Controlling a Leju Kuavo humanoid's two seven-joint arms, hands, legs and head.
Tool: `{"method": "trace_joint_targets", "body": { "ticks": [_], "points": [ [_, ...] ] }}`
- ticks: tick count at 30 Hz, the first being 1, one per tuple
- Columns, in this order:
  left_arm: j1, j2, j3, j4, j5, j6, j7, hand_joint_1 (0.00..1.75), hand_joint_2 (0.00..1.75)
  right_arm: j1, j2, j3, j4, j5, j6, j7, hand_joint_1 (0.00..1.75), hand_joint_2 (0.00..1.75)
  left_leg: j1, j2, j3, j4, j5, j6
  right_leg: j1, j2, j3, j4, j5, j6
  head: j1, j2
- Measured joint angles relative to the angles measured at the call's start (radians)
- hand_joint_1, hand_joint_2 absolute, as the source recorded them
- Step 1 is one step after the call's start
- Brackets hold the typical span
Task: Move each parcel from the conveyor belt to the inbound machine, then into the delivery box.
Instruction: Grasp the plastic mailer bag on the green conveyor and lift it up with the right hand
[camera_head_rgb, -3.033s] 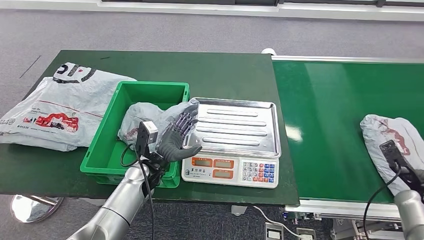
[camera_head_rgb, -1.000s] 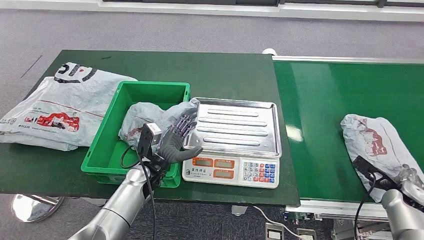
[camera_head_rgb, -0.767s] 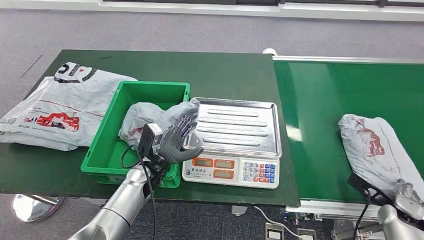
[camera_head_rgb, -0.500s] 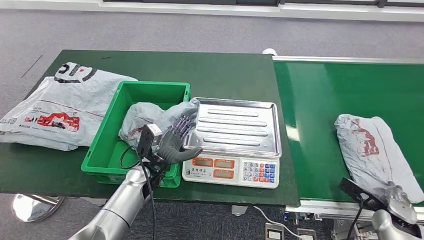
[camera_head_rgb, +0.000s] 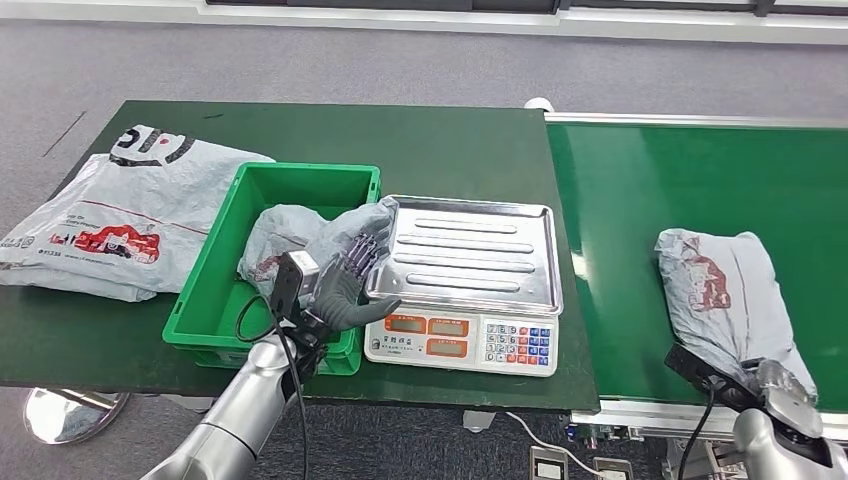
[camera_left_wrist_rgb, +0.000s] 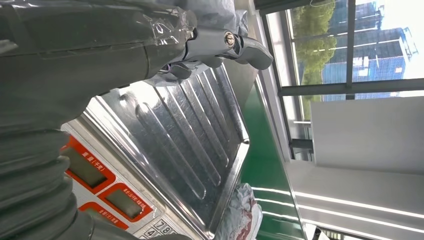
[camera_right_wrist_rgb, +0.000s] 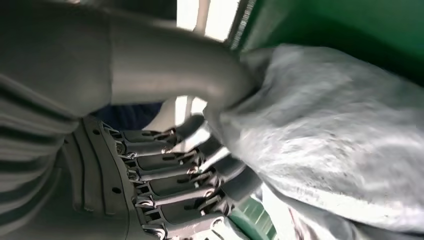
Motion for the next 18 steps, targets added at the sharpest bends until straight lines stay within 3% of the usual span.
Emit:
{"method": "trace_joint_targets", "body": {
  "ticks": [18],
  "points": [
    [0.007,0.001,0.013,-0.012,0.004,-0.015,0.005,0.00,1.75,-0.021,0.020,0.000,-0.025,-0.050,-0.054,-0.052,1.75,1.75,0.000,-0.001,0.000,0.000,0.000,0.000,0.000,-0.001,0.001,0.000,0.000,0.000,0.000,0.000]
  ]
}}
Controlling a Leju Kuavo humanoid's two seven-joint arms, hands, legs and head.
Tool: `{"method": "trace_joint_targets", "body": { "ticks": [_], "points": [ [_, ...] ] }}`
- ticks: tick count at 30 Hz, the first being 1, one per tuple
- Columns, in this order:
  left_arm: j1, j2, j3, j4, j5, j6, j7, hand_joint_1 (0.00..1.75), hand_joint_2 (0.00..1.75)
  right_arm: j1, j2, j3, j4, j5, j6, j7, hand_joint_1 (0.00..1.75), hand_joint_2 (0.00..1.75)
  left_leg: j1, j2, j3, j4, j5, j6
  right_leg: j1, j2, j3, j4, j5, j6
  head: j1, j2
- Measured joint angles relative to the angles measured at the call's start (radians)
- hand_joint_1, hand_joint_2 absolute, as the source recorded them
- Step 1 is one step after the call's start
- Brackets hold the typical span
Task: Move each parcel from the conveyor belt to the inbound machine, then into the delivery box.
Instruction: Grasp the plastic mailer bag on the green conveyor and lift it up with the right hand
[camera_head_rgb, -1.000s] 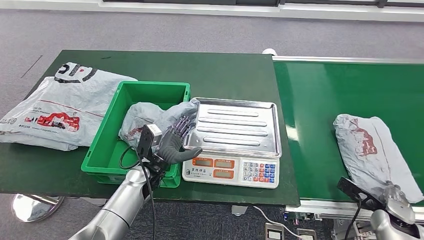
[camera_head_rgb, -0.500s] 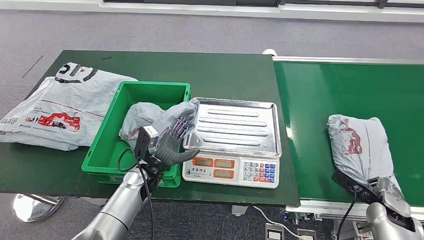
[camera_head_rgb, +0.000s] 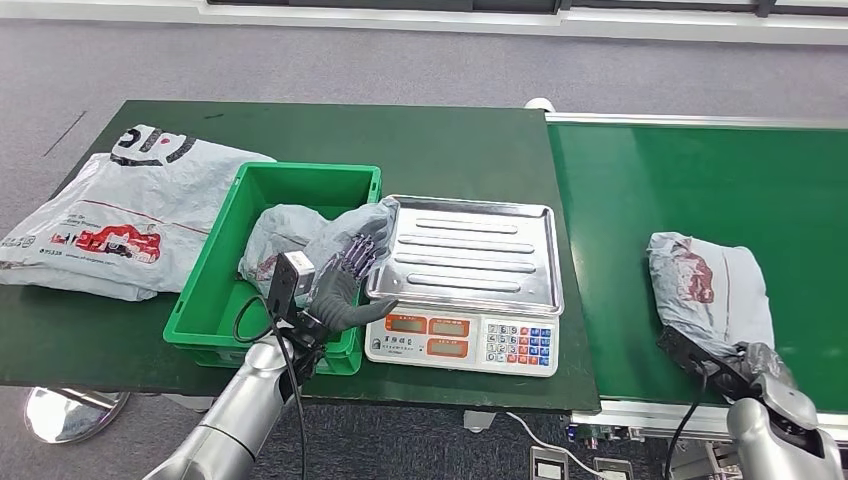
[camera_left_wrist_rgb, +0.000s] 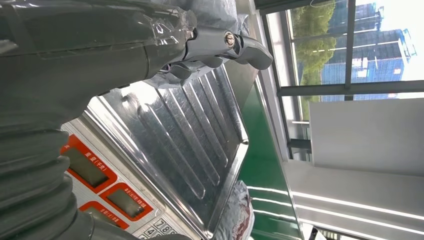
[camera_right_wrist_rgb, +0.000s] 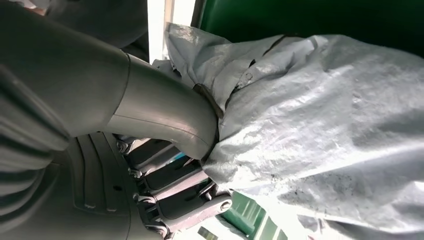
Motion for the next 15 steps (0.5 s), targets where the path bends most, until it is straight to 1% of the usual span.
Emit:
{"method": "trace_joint_targets", "body": {
  "ticks": [2,4,7,9,11,13,15],
  "points": [
    [0.002,0.001,0.000,-0.003,0.000,0.000,-0.001,0.00,1.75,0.002,0.003,0.000,-0.014,-0.027,-0.047,-0.033,1.75,1.75,0.000,0.000,0.000,0.000,0.000,0.000,0.000,0.000,0.000,0.000,0.000,0.000,0.000,0.000],
    [0.010,0.003,0.000,-0.013,0.000,0.000,-0.001,0.00,1.75,0.004,0.009,0.000,-0.047,-0.079,-0.158,-0.104,1.75,1.75,0.000,0.001,0.000,0.000,0.000,0.000,0.000,0.001,0.000,0.000,0.000,0.000,0.000,0.000],
    [0.023,0.005,0.000,-0.032,0.000,-0.005,-0.001,0.00,1.75,0.006,0.021,-0.006,-0.129,-0.187,-0.382,-0.255,1.75,1.75,0.000,0.001,0.000,0.000,0.000,0.000,0.000,0.001,-0.001,0.000,0.000,0.000,0.000,0.000],
    [0.027,0.003,0.000,-0.038,-0.002,-0.010,-0.002,0.00,1.75,0.017,0.032,-0.018,-0.200,-0.280,-0.524,-0.375,1.75,1.75,0.000,-0.001,0.000,0.000,0.000,0.000,0.000,-0.001,-0.001,0.000,0.000,0.000,0.000,0.000],
    [0.026,-0.002,0.000,-0.037,-0.004,-0.011,-0.006,0.00,1.75,0.036,0.045,-0.033,-0.283,-0.387,-0.646,-0.507,1.75,1.75,0.000,-0.002,0.000,0.000,0.000,0.000,0.000,-0.002,-0.001,0.000,0.000,0.000,0.000,0.000],
    [0.022,-0.008,0.000,-0.033,-0.006,-0.011,-0.011,0.00,1.75,0.049,0.058,-0.040,-0.358,-0.468,-0.722,-0.608,1.75,1.75,0.000,-0.002,0.000,0.000,0.000,-0.001,0.000,-0.001,-0.001,0.000,0.000,0.000,0.000,0.000],
    [0.018,-0.015,0.000,-0.027,-0.006,-0.010,-0.014,0.00,1.75,0.053,0.069,-0.041,-0.417,-0.502,-0.751,-0.653,1.75,1.75,0.000,0.000,0.000,0.000,0.000,-0.001,0.000,0.001,-0.002,0.000,-0.001,0.000,0.000,0.000]
  ]
}}
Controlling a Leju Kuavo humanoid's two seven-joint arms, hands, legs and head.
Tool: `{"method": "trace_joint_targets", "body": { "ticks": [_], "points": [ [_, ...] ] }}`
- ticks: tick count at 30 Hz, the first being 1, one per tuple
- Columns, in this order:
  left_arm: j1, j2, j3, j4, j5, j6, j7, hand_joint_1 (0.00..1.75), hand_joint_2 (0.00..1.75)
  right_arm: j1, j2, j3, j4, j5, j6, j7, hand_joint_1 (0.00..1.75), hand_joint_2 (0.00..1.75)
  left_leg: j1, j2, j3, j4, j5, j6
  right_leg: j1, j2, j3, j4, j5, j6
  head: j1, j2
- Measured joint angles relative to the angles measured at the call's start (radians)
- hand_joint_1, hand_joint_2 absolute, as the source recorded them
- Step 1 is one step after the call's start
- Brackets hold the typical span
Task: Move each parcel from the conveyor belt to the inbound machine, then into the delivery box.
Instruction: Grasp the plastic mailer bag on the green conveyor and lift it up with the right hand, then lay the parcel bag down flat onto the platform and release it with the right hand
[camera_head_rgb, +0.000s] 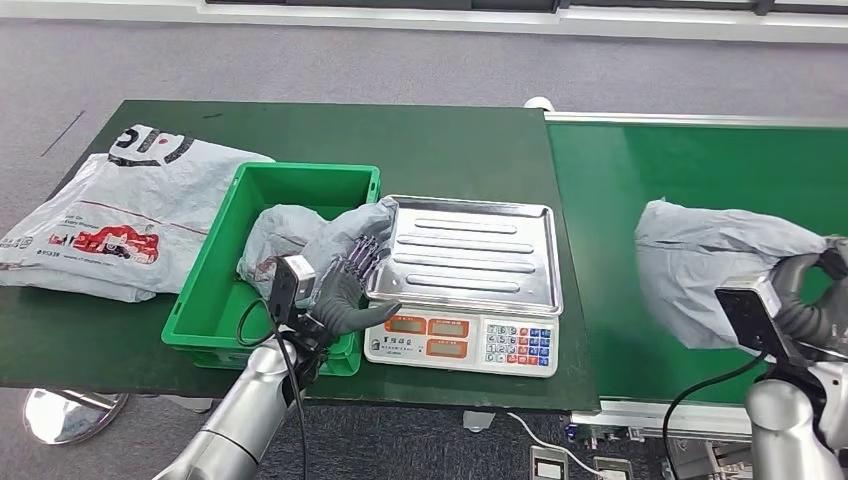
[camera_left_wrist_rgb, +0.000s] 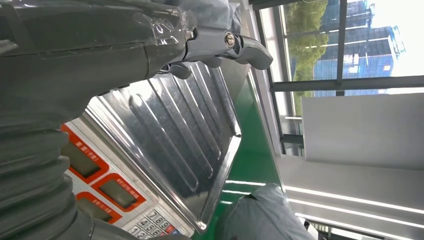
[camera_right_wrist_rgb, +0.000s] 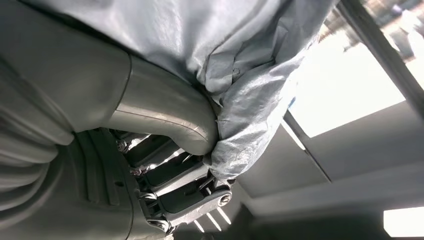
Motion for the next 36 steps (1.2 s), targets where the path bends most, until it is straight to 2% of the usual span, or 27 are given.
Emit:
{"method": "trace_joint_targets", "body": {
  "ticks": [4,8,10,13,19,23,27,29,31,33,36],
  "points": [
    [-0.004,-0.008,0.000,0.010,0.001,0.000,-0.008,0.00,1.75,-0.007,0.022,0.000,-0.069,-0.003,-0.029,-0.093,1.75,1.75,0.000,0.001,-0.001,0.000,0.000,0.000,0.000,0.001,0.000,0.000,0.000,0.000,0.000,0.000],
    [-0.013,-0.012,0.000,0.021,0.006,0.000,-0.019,0.00,1.75,-0.080,0.045,0.035,-0.094,0.131,-0.035,-0.172,1.75,1.75,0.000,0.003,-0.001,0.000,0.001,0.000,0.000,0.002,-0.001,0.000,0.002,0.000,0.000,0.000],
    [-0.022,-0.013,0.000,0.027,0.015,0.000,-0.023,0.00,1.75,-0.137,0.044,0.091,-0.084,0.212,-0.029,-0.142,1.75,1.75,0.000,0.004,-0.001,0.000,0.002,0.000,0.000,0.003,-0.001,0.001,0.003,-0.001,0.000,0.000],
    [-0.034,-0.013,0.000,0.035,0.025,0.000,-0.024,0.00,1.75,-0.208,0.033,0.186,-0.063,0.259,-0.024,-0.074,1.75,1.75,0.000,0.003,-0.001,0.000,0.003,0.000,0.000,0.002,-0.002,0.001,0.003,-0.001,0.000,0.000],
    [-0.048,-0.013,0.000,0.051,0.040,-0.013,-0.029,0.00,1.75,-0.350,-0.002,0.398,0.057,0.413,0.112,0.010,1.75,1.75,0.000,0.005,-0.002,0.000,0.004,0.000,0.000,0.005,-0.003,0.001,0.005,-0.001,0.000,0.000],
    [-0.055,-0.014,0.000,0.055,0.058,-0.011,-0.029,0.00,1.75,-0.443,-0.014,0.531,0.156,0.421,0.132,0.034,1.75,1.75,0.000,0.003,-0.003,0.000,0.004,0.000,0.000,0.003,-0.003,0.001,0.005,-0.001,0.000,0.000],
    [-0.058,-0.021,0.000,0.043,0.097,0.024,-0.029,0.00,1.75,-0.582,-0.018,0.710,0.276,0.373,0.194,0.021,1.75,1.75,0.000,0.004,-0.004,0.000,0.004,0.000,0.001,0.005,-0.004,0.001,0.005,-0.001,0.000,0.000],
    [-0.061,-0.027,0.000,0.037,0.114,0.037,-0.029,0.00,1.75,-0.646,-0.007,0.807,0.342,0.348,0.243,0.028,1.75,1.75,0.001,0.004,-0.004,0.000,0.004,0.000,0.001,0.004,-0.004,0.002,0.005,-0.002,0.000,0.000],
    [-0.062,-0.029,0.000,0.030,0.127,0.049,-0.029,0.00,1.75,-0.696,0.021,0.902,0.408,0.329,0.322,0.076,1.75,1.75,0.001,0.004,-0.003,0.000,0.005,-0.001,0.002,0.004,-0.004,0.001,0.005,-0.002,0.000,0.000],
    [-0.061,-0.030,0.000,0.021,0.134,0.056,-0.029,0.00,1.75,-0.724,0.056,0.988,0.469,0.315,0.389,0.133,1.75,1.75,0.002,0.004,-0.003,0.000,0.005,-0.001,0.002,0.004,-0.004,0.001,0.005,-0.002,0.000,0.000],
    [-0.060,-0.029,0.000,0.013,0.140,0.059,-0.029,0.00,1.75,-0.741,0.096,1.069,0.534,0.288,0.438,0.165,1.75,1.75,0.002,0.002,-0.003,0.000,0.005,-0.001,0.002,0.002,-0.004,0.001,0.005,-0.002,0.000,0.000]
  ]
}}
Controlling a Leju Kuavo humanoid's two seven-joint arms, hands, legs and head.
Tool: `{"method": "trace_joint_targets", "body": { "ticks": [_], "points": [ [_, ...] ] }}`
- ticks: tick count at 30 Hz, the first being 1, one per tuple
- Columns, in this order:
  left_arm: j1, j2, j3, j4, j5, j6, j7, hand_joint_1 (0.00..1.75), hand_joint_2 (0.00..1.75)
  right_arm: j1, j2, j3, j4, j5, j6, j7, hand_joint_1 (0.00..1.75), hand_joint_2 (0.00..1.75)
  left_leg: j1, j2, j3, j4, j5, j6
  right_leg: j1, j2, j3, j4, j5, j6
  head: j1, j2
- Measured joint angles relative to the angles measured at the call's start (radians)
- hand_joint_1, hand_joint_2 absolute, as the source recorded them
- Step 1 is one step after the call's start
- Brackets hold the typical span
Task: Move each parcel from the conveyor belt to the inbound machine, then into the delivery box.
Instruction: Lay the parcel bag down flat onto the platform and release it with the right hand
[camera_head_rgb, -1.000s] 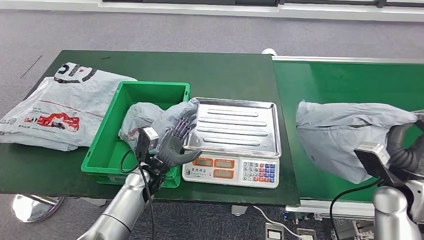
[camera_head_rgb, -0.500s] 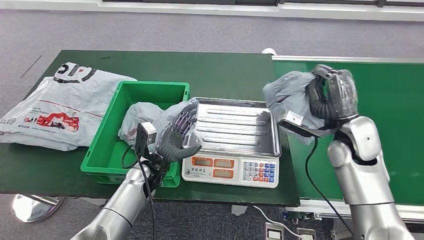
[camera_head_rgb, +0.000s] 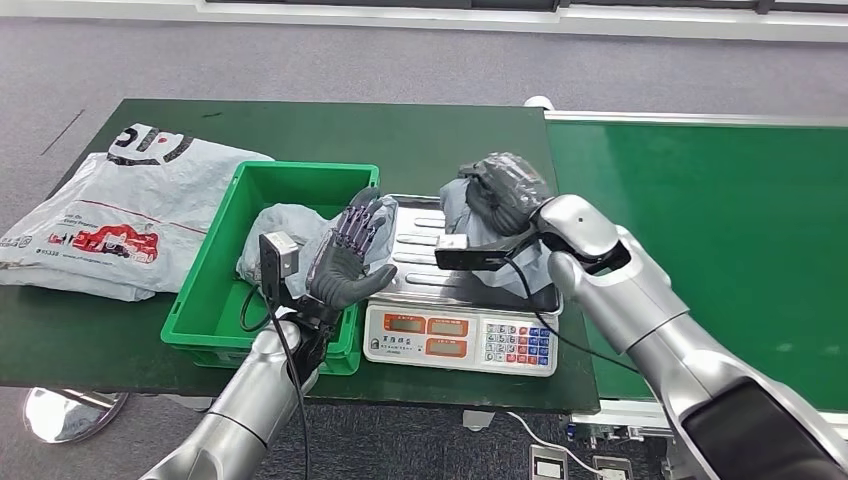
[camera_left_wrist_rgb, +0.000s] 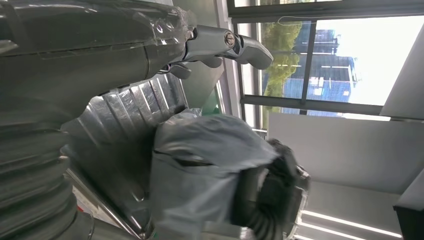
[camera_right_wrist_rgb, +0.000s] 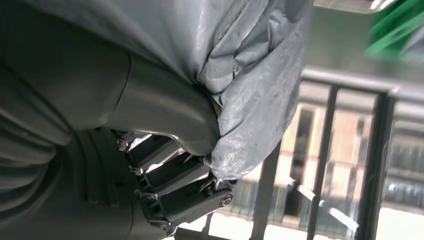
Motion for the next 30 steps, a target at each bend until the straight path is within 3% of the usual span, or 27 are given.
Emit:
{"method": "trace_joint_targets", "body": {
  "ticks": [9,13,18,23,30],
  "points": [
    [0.000,0.000,0.000,0.001,0.012,-0.001,0.000,0.00,1.75,-0.013,0.066,0.070,0.135,-0.265,0.232,0.033,1.75,1.75,0.000,0.000,0.000,0.000,0.000,0.000,0.000,0.000,0.000,-0.001,0.000,0.000,0.000,0.000],
    [0.000,0.000,0.000,0.009,0.025,-0.001,0.000,0.00,1.75,-0.012,0.075,0.082,0.175,-0.351,0.286,0.051,0.00,1.75,0.000,0.000,0.000,0.000,0.000,0.000,0.000,0.000,0.000,-0.001,0.000,0.000,0.000,0.000],
    [-0.002,0.000,0.000,0.021,0.050,0.012,0.000,0.00,1.75,0.007,0.074,0.077,0.194,-0.558,0.238,0.004,0.00,1.75,0.000,0.000,0.000,0.000,0.000,0.000,0.000,0.001,0.000,-0.001,0.000,0.000,0.000,0.000],
    [-0.008,0.001,-0.002,0.029,0.075,0.024,0.000,0.00,1.75,0.080,0.060,-0.021,0.127,-0.861,0.225,-0.127,0.00,1.75,0.000,0.000,0.000,0.000,0.000,0.000,0.000,0.001,0.000,-0.001,0.000,0.000,0.000,0.000],
    [-0.011,0.001,-0.010,0.035,0.089,0.025,0.000,0.00,1.75,0.154,0.038,-0.144,-0.004,-0.898,0.105,-0.234,0.00,1.75,0.000,0.001,0.000,0.000,-0.001,0.000,0.000,0.002,0.000,-0.001,0.000,0.000,0.000,0.000]
  ]
}}
